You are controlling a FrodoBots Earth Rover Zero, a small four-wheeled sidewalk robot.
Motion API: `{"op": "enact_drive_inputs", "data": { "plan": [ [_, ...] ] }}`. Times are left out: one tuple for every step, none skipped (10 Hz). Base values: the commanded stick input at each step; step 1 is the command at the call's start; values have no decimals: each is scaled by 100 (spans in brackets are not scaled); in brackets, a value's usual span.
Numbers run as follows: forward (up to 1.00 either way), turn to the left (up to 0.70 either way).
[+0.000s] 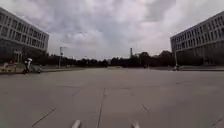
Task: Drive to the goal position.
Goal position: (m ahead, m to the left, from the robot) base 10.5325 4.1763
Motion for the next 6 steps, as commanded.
{"op": "enact_drive_inputs", "data": {
  "plan": [
    [85, 0],
    [85, 0],
    [85, 0],
    [85, 0],
    [85, 0],
    [85, 0]
  ]
}}
